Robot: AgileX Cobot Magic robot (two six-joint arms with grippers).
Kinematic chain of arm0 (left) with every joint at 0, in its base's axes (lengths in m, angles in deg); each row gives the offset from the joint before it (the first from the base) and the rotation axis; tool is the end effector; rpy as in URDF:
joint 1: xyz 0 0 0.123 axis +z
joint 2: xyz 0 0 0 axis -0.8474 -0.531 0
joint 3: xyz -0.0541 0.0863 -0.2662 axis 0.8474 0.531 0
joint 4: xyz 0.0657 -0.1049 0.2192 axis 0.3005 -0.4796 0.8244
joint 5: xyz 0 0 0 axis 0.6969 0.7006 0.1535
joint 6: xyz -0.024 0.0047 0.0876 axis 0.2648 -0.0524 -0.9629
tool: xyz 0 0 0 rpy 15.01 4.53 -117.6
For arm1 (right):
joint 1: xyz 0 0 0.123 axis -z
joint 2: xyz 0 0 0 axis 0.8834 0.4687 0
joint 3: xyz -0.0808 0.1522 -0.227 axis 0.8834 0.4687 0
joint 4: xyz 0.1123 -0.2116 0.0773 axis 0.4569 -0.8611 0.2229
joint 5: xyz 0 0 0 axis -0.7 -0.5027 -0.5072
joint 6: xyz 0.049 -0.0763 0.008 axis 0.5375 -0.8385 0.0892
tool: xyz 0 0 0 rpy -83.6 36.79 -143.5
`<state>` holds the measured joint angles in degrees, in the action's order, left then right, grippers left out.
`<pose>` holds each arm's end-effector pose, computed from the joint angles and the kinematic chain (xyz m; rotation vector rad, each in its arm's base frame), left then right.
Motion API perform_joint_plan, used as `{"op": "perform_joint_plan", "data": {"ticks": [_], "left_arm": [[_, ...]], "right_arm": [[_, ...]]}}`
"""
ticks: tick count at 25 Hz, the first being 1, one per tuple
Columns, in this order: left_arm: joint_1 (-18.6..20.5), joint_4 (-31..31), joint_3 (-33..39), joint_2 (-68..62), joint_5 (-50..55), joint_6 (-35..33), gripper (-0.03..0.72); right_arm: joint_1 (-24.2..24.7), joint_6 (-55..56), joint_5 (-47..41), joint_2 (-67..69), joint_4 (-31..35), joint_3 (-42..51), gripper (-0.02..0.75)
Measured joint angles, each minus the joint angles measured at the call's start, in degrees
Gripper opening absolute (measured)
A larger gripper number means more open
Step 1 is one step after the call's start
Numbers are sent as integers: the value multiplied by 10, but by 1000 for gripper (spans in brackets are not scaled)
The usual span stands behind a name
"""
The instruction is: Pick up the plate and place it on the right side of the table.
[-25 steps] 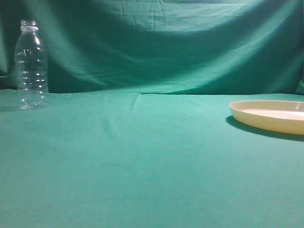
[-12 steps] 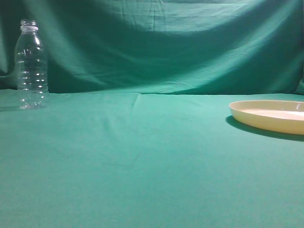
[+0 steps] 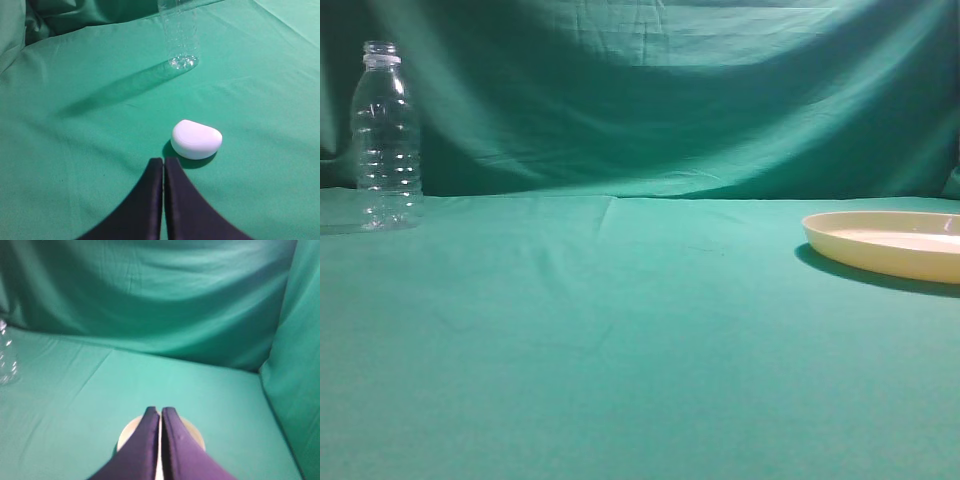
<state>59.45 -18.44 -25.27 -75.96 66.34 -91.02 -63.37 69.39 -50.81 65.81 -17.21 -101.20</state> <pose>0.0529 -0.0001 0.1766 0.2450 1.8216 0.2017 -0.0402 0.0183 0.3721 -0.2819 1.7339 0.1143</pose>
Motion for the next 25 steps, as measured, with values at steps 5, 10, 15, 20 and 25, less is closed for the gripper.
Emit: {"op": "perform_joint_plan", "data": {"ticks": [5,10,15,20,25], "left_arm": [[0,0,0,0,0,0,0],[0,0,0,0,0,0,0],[0,0,0,0,0,0,0],[0,0,0,0,0,0,0],[0,0,0,0,0,0,0]], "right_arm": [[0,0,137,-5,-22,76,0],[-22,0,263,-26,-28,218,0],[-47,0,345,-57,-28,350,0],[-48,1,404,-58,-22,450,0],[-48,20,430,-58,-19,500,0]]}}
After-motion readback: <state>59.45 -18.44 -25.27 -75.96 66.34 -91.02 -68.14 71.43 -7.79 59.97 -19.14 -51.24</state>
